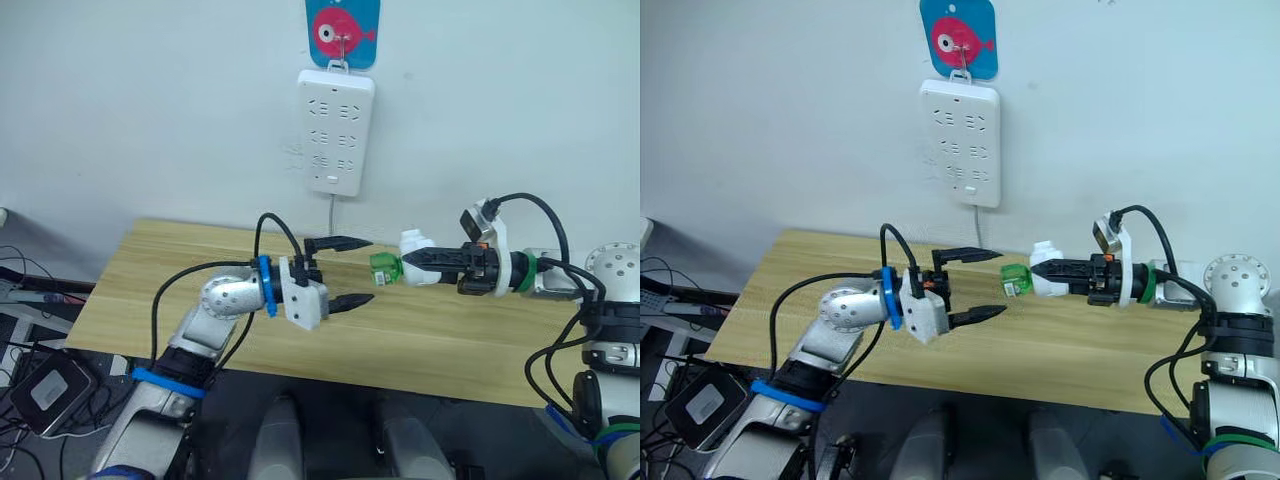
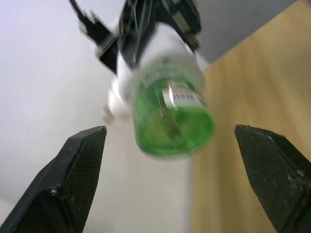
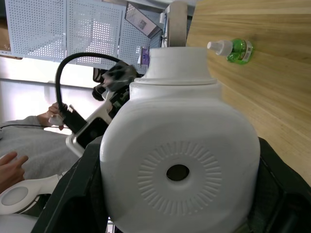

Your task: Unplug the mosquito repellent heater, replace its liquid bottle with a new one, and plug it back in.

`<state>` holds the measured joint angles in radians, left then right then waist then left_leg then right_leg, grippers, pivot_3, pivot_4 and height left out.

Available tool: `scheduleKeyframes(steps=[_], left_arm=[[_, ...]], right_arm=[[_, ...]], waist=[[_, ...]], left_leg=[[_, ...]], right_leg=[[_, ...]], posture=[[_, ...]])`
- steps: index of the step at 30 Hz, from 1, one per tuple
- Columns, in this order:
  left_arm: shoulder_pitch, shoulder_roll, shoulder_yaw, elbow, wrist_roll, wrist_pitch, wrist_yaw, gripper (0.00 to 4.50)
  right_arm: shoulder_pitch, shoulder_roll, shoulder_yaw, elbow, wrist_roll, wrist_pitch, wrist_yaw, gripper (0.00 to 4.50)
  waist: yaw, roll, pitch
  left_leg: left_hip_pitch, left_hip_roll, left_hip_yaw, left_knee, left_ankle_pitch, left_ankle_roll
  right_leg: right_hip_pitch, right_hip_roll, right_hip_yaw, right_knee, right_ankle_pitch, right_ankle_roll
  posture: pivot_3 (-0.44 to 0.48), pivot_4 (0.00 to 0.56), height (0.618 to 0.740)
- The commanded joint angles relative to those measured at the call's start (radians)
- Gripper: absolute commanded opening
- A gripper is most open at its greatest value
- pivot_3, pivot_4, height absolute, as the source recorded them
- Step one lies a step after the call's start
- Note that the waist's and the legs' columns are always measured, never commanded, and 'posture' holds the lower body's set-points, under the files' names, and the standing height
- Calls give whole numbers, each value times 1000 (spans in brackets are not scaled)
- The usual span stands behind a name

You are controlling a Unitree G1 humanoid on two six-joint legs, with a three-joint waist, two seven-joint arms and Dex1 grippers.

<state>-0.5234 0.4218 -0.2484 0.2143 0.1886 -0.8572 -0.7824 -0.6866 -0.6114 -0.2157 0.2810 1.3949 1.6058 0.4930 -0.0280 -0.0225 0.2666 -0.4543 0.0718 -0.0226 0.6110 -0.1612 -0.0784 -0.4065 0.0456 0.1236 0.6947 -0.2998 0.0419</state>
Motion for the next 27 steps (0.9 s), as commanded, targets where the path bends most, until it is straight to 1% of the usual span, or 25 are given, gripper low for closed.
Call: scheduleKeyframes(steps=[1,3,6,9,14,16,17,19,20,22,24,25,26,27], left_arm=[[-28,-23,-3,61,99,-115,119,4451],[-44,-32,-11,95,136,-145,164,4451],[-56,-32,-20,119,154,-165,202,4451],[-57,-20,-34,130,147,-174,217,3862],[-59,-13,-54,137,121,-158,221,2295],[-58,-15,-69,127,59,-136,197,2257],[-54,-13,-86,107,0,-125,169,2257],[-36,-8,-120,39,-159,-29,83,2257],[-15,-5,-134,-30,-281,116,19,2257],[19,30,-141,-221,-583,552,-75,2257],[18,97,-112,-372,-938,1020,-76,2257],[11,116,-88,-409,-1049,1168,-61,2257],[-3,135,-58,-417,-1187,1326,-34,2257],[-23,149,-22,-385,-1342,1485,-3,2257]], right_arm=[[-13,-3,-17,-24,37,9,5,3003],[-15,0,-14,-23,44,9,1,3003],[-16,-1,-9,-25,58,9,-4,3003],[-15,-6,-6,-24,67,9,-7,3003],[-13,-8,-4,-23,86,9,-20,3003],[-13,-8,-2,-23,90,9,-22,3003],[-12,-8,-1,-24,91,9,-22,3003],[-10,-11,1,-26,91,9,-20,3003],[-7,-17,6,-31,90,9,-15,3003],[2,-36,22,-46,92,9,2,3003],[10,-55,40,-63,96,9,24,3003],[12,-61,46,-68,96,9,32,3003],[14,-67,53,-75,96,9,42,3003],[16,-70,60,-85,96,9,51,3003]], waist=[[-1,0,0],[-1,0,0],[-4,0,0],[-4,0,0],[-4,0,0],[-4,0,0],[-4,0,0],[-4,0,0],[-5,0,0],[-7,0,0],[-10,0,1],[-12,0,1],[-13,0,1],[-14,0,1]], left_leg=[[0,0,0,0,0,0],[0,0,-1,0,0,0],[0,0,-1,0,0,0],[0,0,-1,0,0,0],[0,0,-1,0,0,0],[0,0,-1,0,0,0],[0,0,-1,0,0,0],[0,0,-1,0,0,0],[0,0,-1,0,0,0],[0,0,-1,0,0,0],[0,0,-3,0,0,0],[0,1,-4,0,0,0],[0,1,-6,0,0,0],[1,1,-6,0,0,0]], right_leg=[[0,0,0,0,0,0],[0,0,-1,1,0,0],[0,0,-1,2,0,0],[0,0,-1,3,0,0],[0,0,-1,3,0,0],[0,0,-1,3,0,0],[0,0,-1,3,0,0],[0,0,-2,3,0,0],[0,0,-1,3,0,0],[0,0,-2,3,0,0],[0,0,-3,4,0,0],[0,1,-4,4,-1,2],[0,1,-5,5,-3,4],[0,1,-5,5,-3,4]], posture=[[5,248,740],[3,250,740],[3,250,740],[2,253,740],[0,256,740],[0,259,740],[0,259,740],[1,260,740],[1,260,740],[0,262,740],[4,262,740],[4,262,740],[5,262,740],[4,262,740]])
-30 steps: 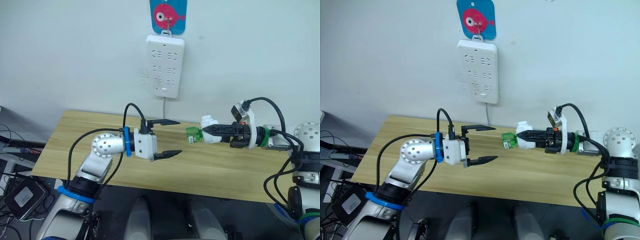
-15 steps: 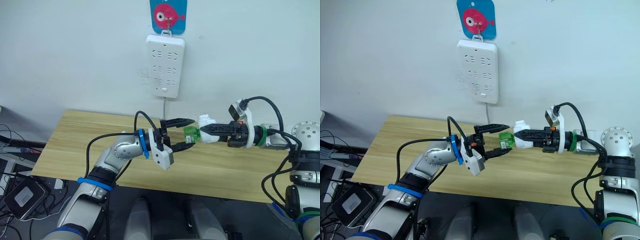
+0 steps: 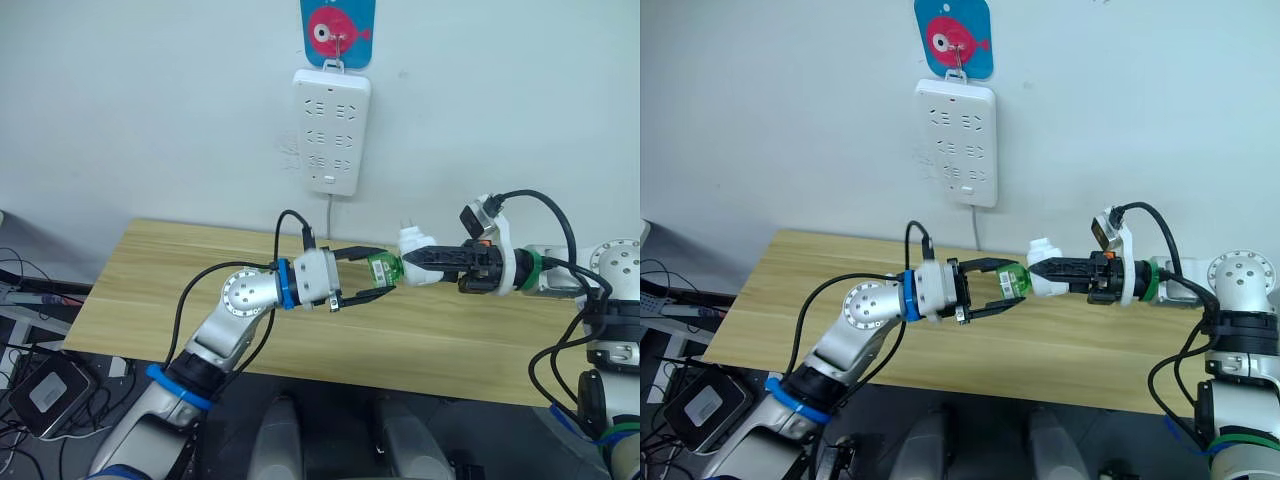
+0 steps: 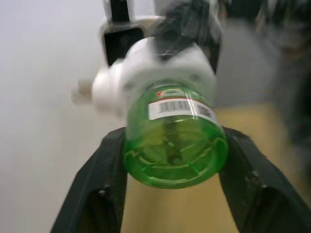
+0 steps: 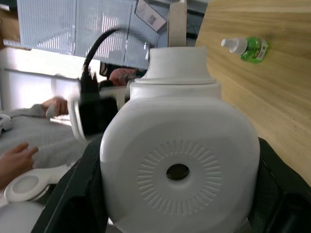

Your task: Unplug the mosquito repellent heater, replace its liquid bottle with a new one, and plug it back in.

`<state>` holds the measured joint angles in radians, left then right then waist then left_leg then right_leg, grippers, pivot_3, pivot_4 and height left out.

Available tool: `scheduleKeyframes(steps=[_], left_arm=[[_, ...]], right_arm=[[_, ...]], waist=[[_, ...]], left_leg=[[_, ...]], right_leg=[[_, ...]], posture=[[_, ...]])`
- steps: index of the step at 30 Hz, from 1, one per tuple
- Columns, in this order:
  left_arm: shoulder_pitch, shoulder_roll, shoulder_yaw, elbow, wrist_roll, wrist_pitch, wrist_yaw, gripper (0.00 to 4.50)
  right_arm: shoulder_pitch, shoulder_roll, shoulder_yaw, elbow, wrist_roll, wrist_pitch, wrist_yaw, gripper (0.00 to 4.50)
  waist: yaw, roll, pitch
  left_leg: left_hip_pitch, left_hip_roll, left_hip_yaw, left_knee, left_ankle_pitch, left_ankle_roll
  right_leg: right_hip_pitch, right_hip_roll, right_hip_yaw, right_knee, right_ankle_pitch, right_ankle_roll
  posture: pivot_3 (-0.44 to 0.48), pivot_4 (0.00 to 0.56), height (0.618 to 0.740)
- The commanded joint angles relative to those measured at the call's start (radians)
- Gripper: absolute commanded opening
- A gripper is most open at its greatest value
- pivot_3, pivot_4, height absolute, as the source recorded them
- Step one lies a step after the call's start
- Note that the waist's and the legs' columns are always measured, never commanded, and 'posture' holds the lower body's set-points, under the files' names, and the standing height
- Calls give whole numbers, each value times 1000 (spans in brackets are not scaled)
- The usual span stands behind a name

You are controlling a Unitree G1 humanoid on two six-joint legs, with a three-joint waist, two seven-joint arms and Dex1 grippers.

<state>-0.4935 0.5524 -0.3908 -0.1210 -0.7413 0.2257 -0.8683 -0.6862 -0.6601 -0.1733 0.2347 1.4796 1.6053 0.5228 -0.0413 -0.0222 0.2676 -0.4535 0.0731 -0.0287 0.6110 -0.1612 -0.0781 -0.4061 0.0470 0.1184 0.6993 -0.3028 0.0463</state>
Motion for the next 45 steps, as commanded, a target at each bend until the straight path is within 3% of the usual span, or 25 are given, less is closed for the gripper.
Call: scheduleKeyframes(steps=[1,2,4,11,23,32,40,45], left_arm=[[-71,26,153,3,-564,542,119,2257],[-86,26,184,76,-718,665,166,2257],[-91,10,228,180,-865,801,229,2257],[-71,-64,306,234,-984,939,377,2257],[-58,-142,381,205,-900,971,426,2257],[-26,-108,418,157,-926,1030,401,2257],[-22,-138,425,154,-881,1007,412,2257],[-24,-151,442,162,-870,1010,413,3781]], right_arm=[[16,-20,22,-45,12,9,25,3003],[15,-17,24,-49,13,9,27,3003],[12,-11,25,-53,15,9,26,3003],[17,-14,18,-60,36,9,14,3003],[18,-2,6,-59,46,9,-12,3003],[1,-26,-2,-18,26,9,6,3003],[8,-11,7,-37,35,9,4,3003],[10,-14,7,-35,46,9,-1,3003]], waist=[[-1,0,0],[-3,0,0],[-9,0,0],[-11,0,0],[-7,0,0],[-7,0,0],[-6,0,0],[-6,0,0]], left_leg=[[0,0,-1,0,0,0],[0,0,-1,1,0,0],[0,0,-1,2,0,1],[0,0,-1,2,0,1],[0,0,1,2,0,0],[0,0,2,2,0,0],[0,-1,2,2,0,0],[0,-1,2,1,0,0]], right_leg=[[0,0,0,0,0,0],[0,0,-1,0,0,0],[0,0,-1,0,0,1],[0,0,-1,0,0,0],[0,0,1,-1,0,0],[0,0,2,-2,0,0],[0,0,2,-2,0,0],[0,0,2,-2,0,0]], posture=[[4,262,740],[2,263,740],[2,263,740],[-9,264,740],[-16,265,740],[-11,266,740],[-7,267,740],[-6,268,740]])
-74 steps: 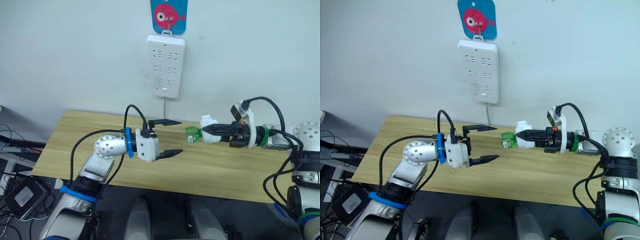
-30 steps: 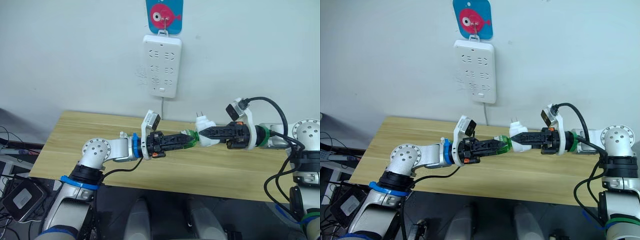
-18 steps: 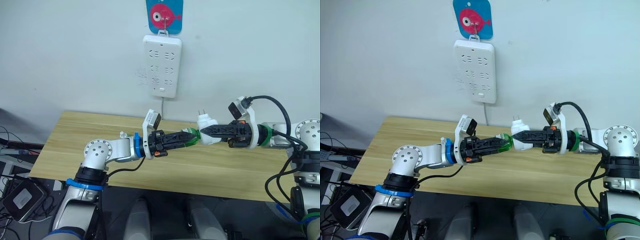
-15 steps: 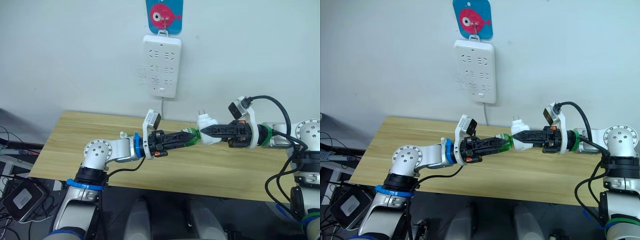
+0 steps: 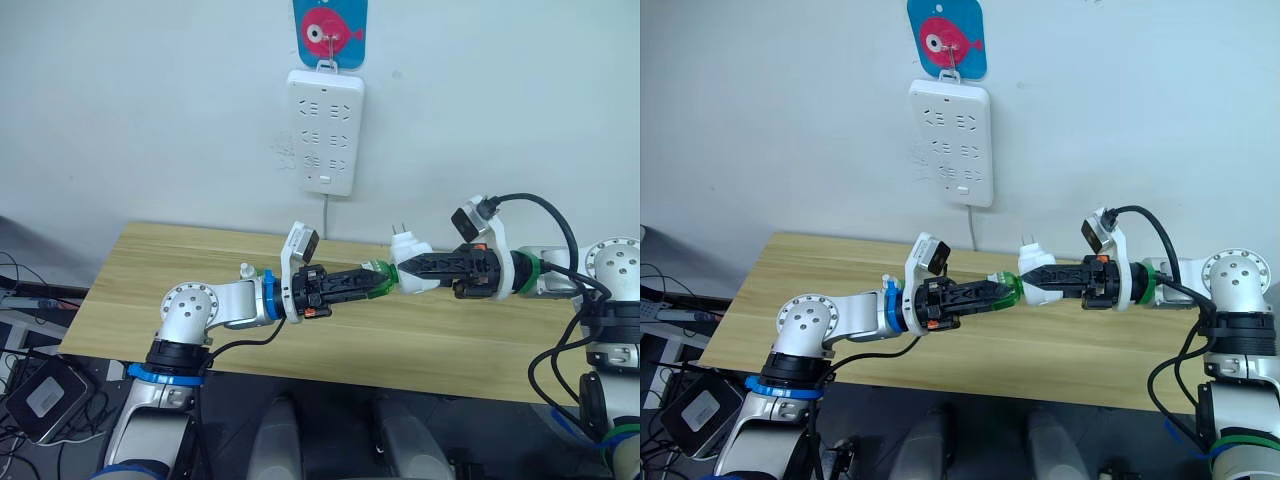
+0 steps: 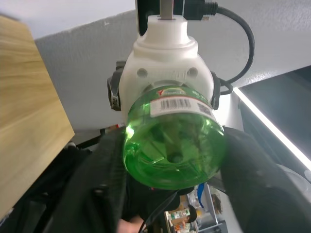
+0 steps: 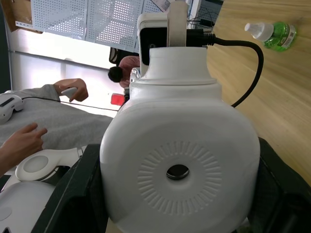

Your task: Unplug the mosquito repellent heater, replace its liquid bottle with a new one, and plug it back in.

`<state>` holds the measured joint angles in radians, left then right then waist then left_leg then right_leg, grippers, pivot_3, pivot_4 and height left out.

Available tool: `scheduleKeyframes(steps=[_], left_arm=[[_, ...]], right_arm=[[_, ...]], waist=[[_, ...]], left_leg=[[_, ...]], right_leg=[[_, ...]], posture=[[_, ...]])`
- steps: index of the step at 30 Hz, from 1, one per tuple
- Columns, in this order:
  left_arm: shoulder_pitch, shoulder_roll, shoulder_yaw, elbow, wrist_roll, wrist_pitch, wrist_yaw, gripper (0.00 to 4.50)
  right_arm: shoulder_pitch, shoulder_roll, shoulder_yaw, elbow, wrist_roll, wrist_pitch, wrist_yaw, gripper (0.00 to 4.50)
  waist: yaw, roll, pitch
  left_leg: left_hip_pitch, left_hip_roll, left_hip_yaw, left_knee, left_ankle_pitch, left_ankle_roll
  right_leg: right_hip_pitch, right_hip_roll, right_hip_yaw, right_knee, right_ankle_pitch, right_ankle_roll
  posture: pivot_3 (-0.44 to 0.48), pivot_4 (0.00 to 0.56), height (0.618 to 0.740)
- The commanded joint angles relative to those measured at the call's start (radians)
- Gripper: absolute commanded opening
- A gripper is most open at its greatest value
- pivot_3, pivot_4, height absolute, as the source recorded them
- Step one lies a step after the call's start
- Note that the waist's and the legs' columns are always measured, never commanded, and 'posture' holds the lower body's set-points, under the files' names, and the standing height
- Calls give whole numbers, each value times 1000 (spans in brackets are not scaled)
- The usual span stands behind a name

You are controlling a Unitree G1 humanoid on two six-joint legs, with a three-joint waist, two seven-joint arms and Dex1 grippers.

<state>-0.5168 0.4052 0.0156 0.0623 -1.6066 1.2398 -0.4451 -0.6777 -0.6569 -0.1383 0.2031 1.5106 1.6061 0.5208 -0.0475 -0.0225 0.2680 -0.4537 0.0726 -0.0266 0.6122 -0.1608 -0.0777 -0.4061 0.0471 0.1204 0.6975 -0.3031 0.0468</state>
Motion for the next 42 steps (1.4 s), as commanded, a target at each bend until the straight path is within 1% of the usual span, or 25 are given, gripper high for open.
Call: scheduleKeyframes(steps=[1,2,3,5,7,8,10,11,12,13,14,15,17,18,19,20,21,23,25,27,32,35,42], left_arm=[[1,-1,43,-21,-8,-1,-8,4069],[2,1,50,-21,-9,2,-7,4366],[11,8,64,-21,-20,4,8,4437],[48,53,86,-62,-14,20,-8,4437],[83,102,101,-126,40,8,-37,4437],[101,132,100,-177,94,-17,-73,4437],[143,218,38,-320,332,-185,-223,4437],[166,261,-32,-374,532,-371,-314,4437],[184,288,-102,-394,746,-612,-408,4437],[191,294,-155,-383,930,-840,-461,4437],[185,280,-191,-345,1082,-1047,-479,4437],[169,255,-214,-288,1212,-1240,-467,4437],[125,204,-242,-158,1426,-1587,-419,4437],[105,183,-249,-99,1504,-1725,-396,4437],[88,163,-249,-51,1554,-1830,-378,4437],[70,144,-252,-10,1596,-1918,-359,4437],[51,124,-251,21,1636,-1990,-333,4437],[19,91,-252,62,1691,-2093,-295,4437],[2,76,-265,101,1732,-2167,-278,4437],[-4,69,-282,136,1759,-2215,-267,4437],[-22,53,-301,177,1788,-2252,-242,4437],[-26,58,-309,191,1784,-2263,-238,4437],[28,126,-333,142,1710,-2286,-252,4437]], right_arm=[[1,-18,-31,1,14,8,-1,3003],[1,-19,-32,3,14,8,-1,3003],[-1,-20,-38,12,10,8,-4,3003],[-5,-21,-51,33,3,4,-11,3003],[-8,-22,-65,55,-1,-1,-22,3003],[-10,-21,-73,67,-3,-3,-28,3003],[-10,-19,-87,78,-6,-1,-35,3003],[-10,-17,-91,77,-7,2,-38,3003],[-10,-14,-95,77,-8,4,-40,3003],[-12,-10,-99,79,-9,6,-43,3003],[-14,-6,-101,80,-10,7,-46,3003],[-16,-1,-102,79,-11,7,-48,3003],[-18,11,-100,77,-11,8,-52,3003],[-18,15,-98,75,-11,8,-53,3003],[-19,19,-97,74,-11,8,-54,3003],[-19,21,-95,73,-9,8,-55,3003],[-19,23,-94,71,-6,8,-57,3003],[-19,26,-91,66,2,8,-60,3003],[-17,30,-86,59,14,8,-64,3003],[-15,32,-81,52,23,8,-67,3003],[-18,33,-76,51,36,8,-73,3003],[-17,32,-74,49,41,8,-75,3003],[-15,12,-72,54,51,8,-77,3003]], waist=[[0,0,0],[0,0,0],[0,0,0],[-2,0,0],[-8,0,0],[-8,0,0],[-7,0,1],[-7,0,1],[-4,0,1],[-2,1,1],[2,2,1],[9,1,1],[19,1,1],[19,1,1],[21,1,1],[21,1,1],[21,1,1],[22,1,1],[22,2,1],[21,2,1],[20,2,1],[19,2,1],[17,2,1]], left_leg=[[0,0,0,0,0,0],[0,0,0,0,0,0],[0,0,0,0,0,0],[0,0,0,0,0,0],[0,0,1,0,0,0],[0,0,1,-1,0,0],[0,0,1,-2,0,0],[0,0,1,-2,0,0],[0,0,2,-2,0,0],[0,0,3,-3,0,0],[1,-1,4,-3,0,-1],[1,-1,5,-4,0,0],[0,0,6,-4,0,0],[-1,0,7,-4,0,0],[-2,0,7,-4,0,0],[-3,-1,7,-4,0,0],[-4,-1,7,-4,-1,1],[-8,-2,7,-3,-1,2],[-12,-3,4,-2,-1,2],[-12,-4,3,-2,-1,3],[-12,-4,2,-2,-2,3],[-12,-5,2,-1,-1,3],[-12,-6,1,0,-1,4]], right_leg=[[0,0,0,0,0,0],[0,0,0,0,0,0],[0,0,0,0,0,0],[0,0,0,0,0,0],[0,0,1,0,0,0],[-1,0,1,0,0,0],[-1,0,1,-1,0,0],[-1,0,1,-1,0,0],[-1,0,2,-2,0,-1],[-1,0,2,-3,1,-2],[-1,-1,3,-4,1,-2],[-1,-1,4,-6,1,-3],[0,-2,5,-11,3,-5],[0,-2,6,-12,3,-6],[0,-2,6,-15,4,-6],[0,-2,6,-16,4,-5],[-1,-3,6,-16,5,-5],[-3,-5,5,-17,6,-3],[-5,-5,3,-16,7,-1],[-5,-6,2,-15,7,-1],[-5,-6,0,-14,7,-1],[-5,-6,0,-13,7,-1],[-5,-7,0,-8,7,0]], posture=[[-6,267,740],[-6,267,740],[-7,267,740],[-11,265,740],[-14,265,740],[-14,264,740],[-11,262,740],[-5,261,740],[-5,261,740],[-5,261,740],[-5,261,740],[-5,261,740],[-5,261,740],[-5,261,740],[-5,261,740],[14,253,740],[14,253,740],[14,253,740],[14,253,740],[9,253,740],[4,255,740],[1,256,740],[-3,260,740]])
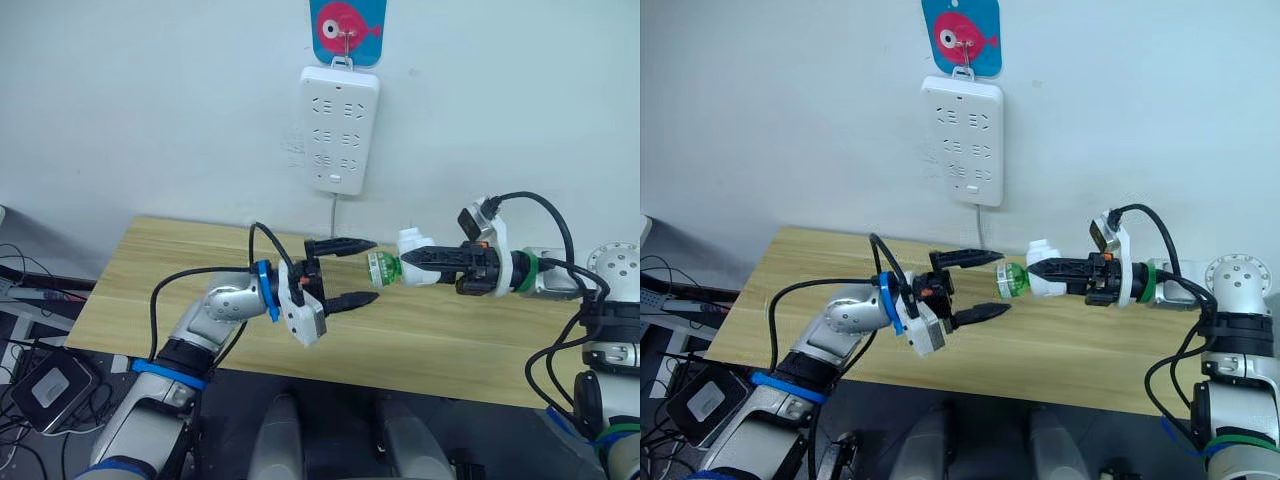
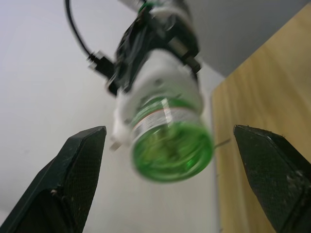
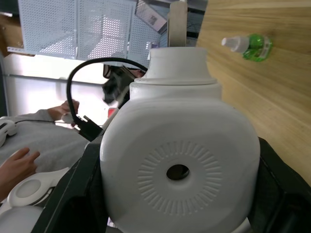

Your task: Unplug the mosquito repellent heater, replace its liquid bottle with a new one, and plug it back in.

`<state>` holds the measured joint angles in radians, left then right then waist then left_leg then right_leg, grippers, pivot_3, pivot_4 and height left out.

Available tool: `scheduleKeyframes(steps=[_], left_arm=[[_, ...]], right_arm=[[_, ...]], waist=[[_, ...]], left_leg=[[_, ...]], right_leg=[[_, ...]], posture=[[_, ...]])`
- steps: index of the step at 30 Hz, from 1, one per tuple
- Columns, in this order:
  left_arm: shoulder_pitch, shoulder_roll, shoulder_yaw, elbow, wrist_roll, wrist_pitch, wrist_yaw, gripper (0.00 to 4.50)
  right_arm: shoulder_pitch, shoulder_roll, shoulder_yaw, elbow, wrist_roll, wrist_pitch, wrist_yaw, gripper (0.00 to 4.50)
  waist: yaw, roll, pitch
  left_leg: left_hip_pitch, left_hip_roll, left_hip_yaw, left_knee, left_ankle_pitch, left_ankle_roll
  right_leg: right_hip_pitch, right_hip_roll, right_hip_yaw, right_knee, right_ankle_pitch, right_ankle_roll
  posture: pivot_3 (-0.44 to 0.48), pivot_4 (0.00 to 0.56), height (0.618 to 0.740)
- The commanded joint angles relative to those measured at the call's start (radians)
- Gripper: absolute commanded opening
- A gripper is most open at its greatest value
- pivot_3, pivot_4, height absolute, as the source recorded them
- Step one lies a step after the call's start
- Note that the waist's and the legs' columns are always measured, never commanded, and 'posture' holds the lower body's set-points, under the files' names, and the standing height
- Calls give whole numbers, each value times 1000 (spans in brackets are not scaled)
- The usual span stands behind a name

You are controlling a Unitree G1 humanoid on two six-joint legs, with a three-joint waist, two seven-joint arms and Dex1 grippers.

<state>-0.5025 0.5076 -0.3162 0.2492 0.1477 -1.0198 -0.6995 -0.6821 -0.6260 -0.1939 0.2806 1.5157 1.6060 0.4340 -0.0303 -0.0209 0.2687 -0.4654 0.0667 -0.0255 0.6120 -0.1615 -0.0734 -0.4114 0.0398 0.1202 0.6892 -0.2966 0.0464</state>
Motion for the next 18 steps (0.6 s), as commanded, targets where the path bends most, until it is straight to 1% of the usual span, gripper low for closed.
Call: scheduleKeyframes(steps=[1,3,7,10,18], left_arm=[[16,28,-3,-46,-46,-27,3,4437],[14,26,2,-39,-30,-29,17,4437],[-25,-23,7,-10,37,-22,61,4437],[-50,-43,12,9,72,-28,89,4437],[-77,-40,5,48,111,-42,132,4437]], right_arm=[[-12,-20,-16,-22,46,8,10,3003],[-13,-19,-16,-22,48,8,10,3003],[-12,-8,-11,-30,56,8,4,3003],[-12,-8,-6,-33,62,8,3,3003],[-15,-14,-2,-28,74,8,-3,3003]], waist=[[-1,0,0],[-1,0,0],[-1,0,0],[-1,0,0],[-4,0,0]], left_leg=[[0,0,0,0,0,0],[1,0,0,0,1,1],[1,-2,0,1,2,4],[1,-2,0,2,3,4],[2,-2,-1,2,3,5]], right_leg=[[0,0,0,1,0,0],[0,0,0,3,0,0],[0,-1,0,5,0,0],[0,-1,0,6,0,0],[0,-1,-1,8,0,0]], posture=[[-5,259,740],[-5,259,740],[-1,261,740],[-1,261,740],[-9,264,740]])
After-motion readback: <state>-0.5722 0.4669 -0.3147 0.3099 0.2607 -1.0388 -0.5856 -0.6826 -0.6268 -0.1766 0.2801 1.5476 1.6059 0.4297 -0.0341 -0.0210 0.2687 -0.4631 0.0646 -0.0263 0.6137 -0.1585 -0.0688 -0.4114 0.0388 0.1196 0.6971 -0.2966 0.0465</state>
